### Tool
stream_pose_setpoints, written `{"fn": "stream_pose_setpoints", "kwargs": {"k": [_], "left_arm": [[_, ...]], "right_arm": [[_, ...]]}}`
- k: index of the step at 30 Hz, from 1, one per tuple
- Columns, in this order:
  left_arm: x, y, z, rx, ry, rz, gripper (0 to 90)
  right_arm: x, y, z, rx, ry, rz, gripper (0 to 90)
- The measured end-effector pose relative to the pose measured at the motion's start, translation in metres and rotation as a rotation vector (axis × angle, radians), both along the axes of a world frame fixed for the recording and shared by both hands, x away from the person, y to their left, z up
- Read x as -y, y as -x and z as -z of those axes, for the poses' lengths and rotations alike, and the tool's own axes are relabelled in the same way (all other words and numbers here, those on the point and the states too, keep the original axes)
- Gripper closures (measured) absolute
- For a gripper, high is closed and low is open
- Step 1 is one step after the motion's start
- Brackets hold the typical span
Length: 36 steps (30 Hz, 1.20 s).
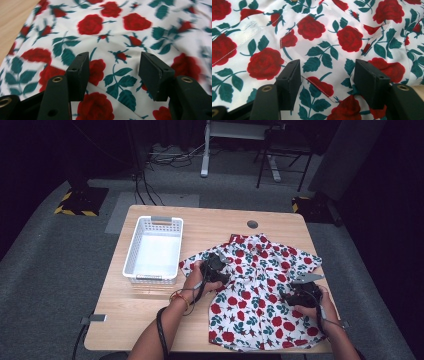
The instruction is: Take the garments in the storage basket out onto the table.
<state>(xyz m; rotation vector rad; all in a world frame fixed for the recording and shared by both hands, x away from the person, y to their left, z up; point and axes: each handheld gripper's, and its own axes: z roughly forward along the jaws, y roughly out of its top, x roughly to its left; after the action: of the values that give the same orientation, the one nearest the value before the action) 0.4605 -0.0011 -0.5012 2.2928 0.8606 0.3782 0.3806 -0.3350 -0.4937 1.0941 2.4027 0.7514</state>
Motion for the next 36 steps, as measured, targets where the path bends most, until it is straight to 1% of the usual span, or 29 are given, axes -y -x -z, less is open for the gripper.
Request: {"fn": "stream_pose_setpoints", "kwargs": {"k": [1,6,7,9,10,11,13,14,16,17,18,21,22,23,24,26,27,28,29,30,31,32,33,34,35,36], "left_arm": [[0.000,-0.003,0.000,-0.003,0.005,-0.023,41.4],[0.001,-0.013,-0.001,0.025,-0.026,-0.076,39.4],[0.002,-0.014,-0.002,0.030,-0.038,-0.091,38.1],[0.005,-0.015,-0.003,0.057,-0.079,-0.120,38.2],[0.006,-0.014,-0.004,0.064,-0.095,-0.121,38.2],[0.009,-0.009,-0.005,0.068,-0.104,-0.108,38.1],[0.011,-0.001,-0.008,0.090,-0.069,-0.065,37.2],[0.011,-0.001,-0.008,0.090,-0.069,-0.065,37.1],[0.014,0.010,-0.011,0.094,-0.043,0.001,36.8],[0.016,0.017,-0.013,0.097,-0.038,0.033,36.4],[0.018,0.023,-0.014,0.105,-0.048,0.063,36.4],[0.020,0.042,-0.013,0.123,-0.086,0.123,36.5],[0.019,0.047,-0.011,0.124,-0.096,0.131,36.8],[0.017,0.051,-0.009,0.121,-0.105,0.140,36.8],[0.014,0.054,-0.007,0.116,-0.116,0.144,36.8],[0.007,0.060,-0.004,0.119,-0.135,0.142,37.2],[0.003,0.062,-0.003,0.119,-0.127,0.135,37.4],[-0.007,0.066,-0.002,0.118,-0.122,0.124,37.4],[-0.007,0.066,-0.002,0.118,-0.122,0.124,37.4],[-0.011,0.068,-0.002,0.123,-0.125,0.117,37.4],[-0.016,0.070,-0.002,0.130,-0.129,0.110,37.4],[-0.020,0.071,-0.002,0.131,-0.130,0.101,37.4],[-0.023,0.072,-0.002,0.131,-0.126,0.090,37.4],[-0.027,0.074,-0.001,0.136,-0.123,0.083,37.4],[-0.030,0.075,-0.001,0.137,-0.127,0.082,37.4],[-0.033,0.077,-0.001,0.136,-0.128,0.076,37.3]], "right_arm": [[0.002,0.001,0.000,0.001,-0.005,0.009,38.6],[0.002,0.006,0.001,0.017,-0.001,0.027,38.7],[0.000,0.006,0.001,0.018,0.006,0.027,38.6],[-0.002,0.004,0.001,0.021,0.010,0.027,38.2],[-0.004,0.004,0.001,0.022,0.011,0.026,38.2],[-0.005,0.003,0.000,0.024,0.016,0.021,38.0],[-0.008,0.003,0.001,0.029,0.019,0.018,37.5],[-0.008,0.003,0.001,0.030,0.021,0.011,37.3],[-0.008,0.003,0.000,0.031,0.025,0.007,36.6],[-0.008,0.003,0.000,0.027,0.024,-0.003,34.5],[-0.008,0.003,-0.001,0.024,0.018,-0.008,34.5],[-0.007,0.003,-0.003,0.032,0.022,-0.015,33.2],[-0.003,0.002,-0.006,0.039,0.012,-0.008,33.0],[-0.001,0.002,-0.008,0.047,0.013,-0.007,32.6],[-0.001,0.002,-0.008,0.047,0.013,-0.007,32.6],[0.005,-0.003,-0.014,0.069,0.016,0.002,32.3],[0.009,-0.006,-0.018,0.080,0.017,0.014,32.3],[0.018,-0.015,-0.025,0.098,0.017,0.058,32.4],[0.024,-0.019,-0.028,0.106,0.011,0.077,32.8],[0.024,-0.019,-0.028,0.106,0.011,0.077,32.8],[0.029,-0.024,-0.031,0.111,0.003,0.098,33.4],[0.041,-0.033,-0.034,0.116,0.001,0.153,34.5],[0.041,-0.033,-0.034,0.116,0.001,0.153,34.5],[0.050,-0.042,-0.035,0.118,0.002,0.202,35.8],[0.050,-0.042,-0.035,0.118,0.002,0.202,35.8],[0.054,-0.046,-0.033,0.111,0.003,0.221,36.6]]}}
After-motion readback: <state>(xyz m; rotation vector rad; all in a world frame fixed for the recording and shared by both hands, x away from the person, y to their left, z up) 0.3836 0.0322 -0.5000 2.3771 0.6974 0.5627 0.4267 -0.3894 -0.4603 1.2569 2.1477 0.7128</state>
